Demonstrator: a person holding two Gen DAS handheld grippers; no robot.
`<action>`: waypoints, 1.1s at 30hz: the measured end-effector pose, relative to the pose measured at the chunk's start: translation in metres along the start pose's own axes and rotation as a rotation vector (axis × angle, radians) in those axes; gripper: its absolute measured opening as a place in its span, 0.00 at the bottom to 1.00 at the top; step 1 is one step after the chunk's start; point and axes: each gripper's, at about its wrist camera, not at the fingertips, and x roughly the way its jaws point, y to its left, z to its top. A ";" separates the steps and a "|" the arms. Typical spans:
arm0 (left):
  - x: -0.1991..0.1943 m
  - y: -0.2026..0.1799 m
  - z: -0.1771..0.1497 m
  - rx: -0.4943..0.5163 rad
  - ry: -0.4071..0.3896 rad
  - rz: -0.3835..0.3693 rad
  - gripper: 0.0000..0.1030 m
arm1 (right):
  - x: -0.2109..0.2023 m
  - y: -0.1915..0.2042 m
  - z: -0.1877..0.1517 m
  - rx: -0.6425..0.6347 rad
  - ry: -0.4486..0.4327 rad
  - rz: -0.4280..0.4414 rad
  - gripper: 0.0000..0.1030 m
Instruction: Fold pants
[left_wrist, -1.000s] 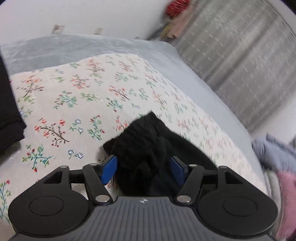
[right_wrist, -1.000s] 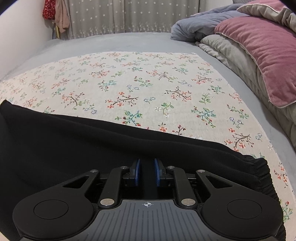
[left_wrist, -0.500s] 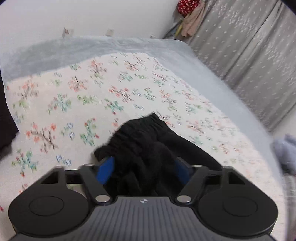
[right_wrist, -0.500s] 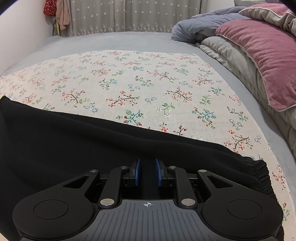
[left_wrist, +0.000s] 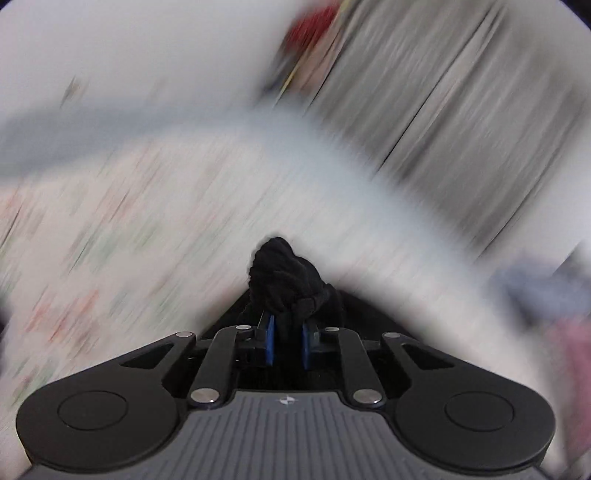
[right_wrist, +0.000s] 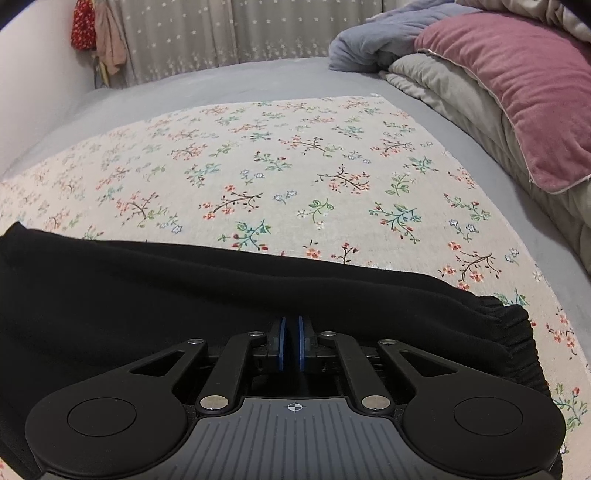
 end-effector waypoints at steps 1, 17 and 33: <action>0.001 0.009 -0.009 -0.002 0.014 -0.011 0.38 | -0.001 -0.001 0.000 0.003 0.003 0.004 0.04; -0.059 -0.018 0.022 -0.064 -0.140 0.114 0.98 | -0.024 -0.022 0.011 0.037 -0.045 0.034 0.16; 0.022 -0.064 0.076 0.087 -0.083 0.187 1.00 | 0.055 0.230 0.119 -0.299 0.005 0.636 0.29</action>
